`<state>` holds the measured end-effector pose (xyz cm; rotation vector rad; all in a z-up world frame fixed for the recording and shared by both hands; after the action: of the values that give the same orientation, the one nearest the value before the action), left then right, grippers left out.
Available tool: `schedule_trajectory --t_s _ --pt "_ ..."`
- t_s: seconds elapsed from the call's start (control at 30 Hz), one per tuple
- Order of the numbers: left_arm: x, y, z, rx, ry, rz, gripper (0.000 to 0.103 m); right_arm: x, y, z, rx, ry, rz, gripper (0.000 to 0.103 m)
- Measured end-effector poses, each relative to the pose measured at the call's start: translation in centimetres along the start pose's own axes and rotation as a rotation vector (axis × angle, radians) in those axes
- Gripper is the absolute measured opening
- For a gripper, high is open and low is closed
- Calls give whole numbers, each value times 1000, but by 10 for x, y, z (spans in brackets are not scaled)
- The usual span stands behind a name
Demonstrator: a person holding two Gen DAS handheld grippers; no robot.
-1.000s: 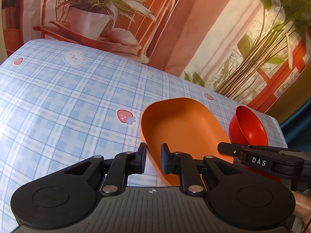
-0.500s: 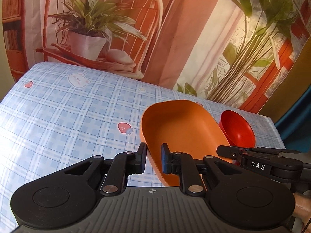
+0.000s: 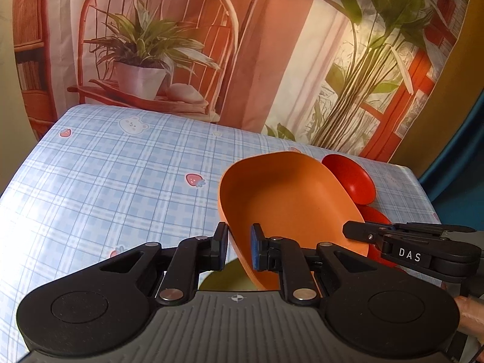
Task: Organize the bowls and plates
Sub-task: 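Lift the orange plate with the left gripper and carry it over the green plate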
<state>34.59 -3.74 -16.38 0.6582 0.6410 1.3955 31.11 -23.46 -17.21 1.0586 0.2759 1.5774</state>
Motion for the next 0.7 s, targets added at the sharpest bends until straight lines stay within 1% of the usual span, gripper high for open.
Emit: schedule_trajectory --t_s 0.23,0.7 --pt "-4 21 -17 -15 -18 2 17 9 22 -21 -7 0 -2 7" --pt "-5 39 -43 -3 -32 -12 17 24 45 -51 -11 -1 -12 8"
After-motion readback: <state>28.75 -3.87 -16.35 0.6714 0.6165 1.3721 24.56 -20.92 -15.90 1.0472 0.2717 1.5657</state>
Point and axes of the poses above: each gripper's, at about its wrist camera, not at the fingertips, and y roughly against the way its jaws point, x to its left, z to its top, the point moved 8 cm from there along -y, roughly the way its jaws point, and after that the axes turned 15 degrees about z, right-handed, at the moved point
